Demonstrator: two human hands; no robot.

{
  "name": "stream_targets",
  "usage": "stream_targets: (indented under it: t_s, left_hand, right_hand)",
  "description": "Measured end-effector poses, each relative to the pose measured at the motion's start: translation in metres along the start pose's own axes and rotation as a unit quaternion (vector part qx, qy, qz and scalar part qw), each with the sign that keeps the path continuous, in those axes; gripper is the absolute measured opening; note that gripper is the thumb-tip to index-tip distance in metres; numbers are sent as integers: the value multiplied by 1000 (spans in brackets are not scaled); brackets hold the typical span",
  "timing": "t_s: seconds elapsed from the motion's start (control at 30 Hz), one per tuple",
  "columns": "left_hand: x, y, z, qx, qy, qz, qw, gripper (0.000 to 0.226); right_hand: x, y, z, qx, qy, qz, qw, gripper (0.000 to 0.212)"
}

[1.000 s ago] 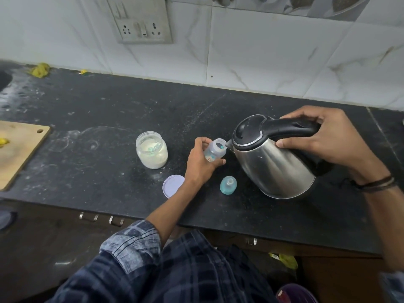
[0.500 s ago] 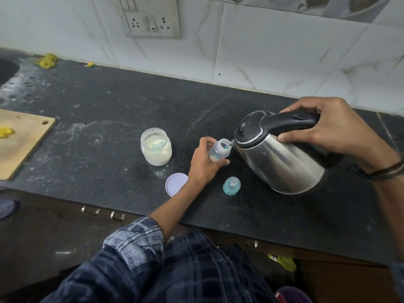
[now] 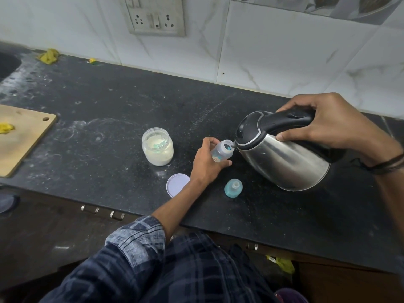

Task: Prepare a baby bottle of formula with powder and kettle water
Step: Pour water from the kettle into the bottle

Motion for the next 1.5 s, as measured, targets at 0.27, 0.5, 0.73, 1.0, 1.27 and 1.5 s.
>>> stream_targets:
  t_s: [0.27, 0.5, 0.73, 1.0, 1.27, 1.5]
  left_hand:
    - [3, 1, 2, 8, 1, -6, 1000, 63]
    - [4, 1, 2, 11, 0, -13, 1000, 63]
    - [3, -1, 1, 14, 2, -21, 1000, 63]
    - [3, -2, 0, 20, 7, -23, 1000, 63]
    - [5, -3, 1, 24, 5, -30, 999, 63]
    - [6, -3, 1, 13, 6, -25, 1000, 63]
  right_hand:
    - [7, 7, 0, 12, -24, 3, 1000, 37]
    - [13, 11, 1, 25, -48, -4, 999, 37]
    - [17, 11, -1, 26, -52, -2, 998, 35]
    - [22, 9, -4, 26, -55, 2, 998, 35]
    - [23, 8, -5, 27, -66, 5, 997, 35]
    - [25, 8, -4, 32, -76, 2, 997, 36]
Point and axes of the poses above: each hand's wrist, its own y-axis towards the middle knuckle, its own z-axis out of the palm, x = y × z, the point moved 7 cm from there along y, towards the middle knuckle, and after that the axes turned 5 degrees about z, right-handed, at the moved point
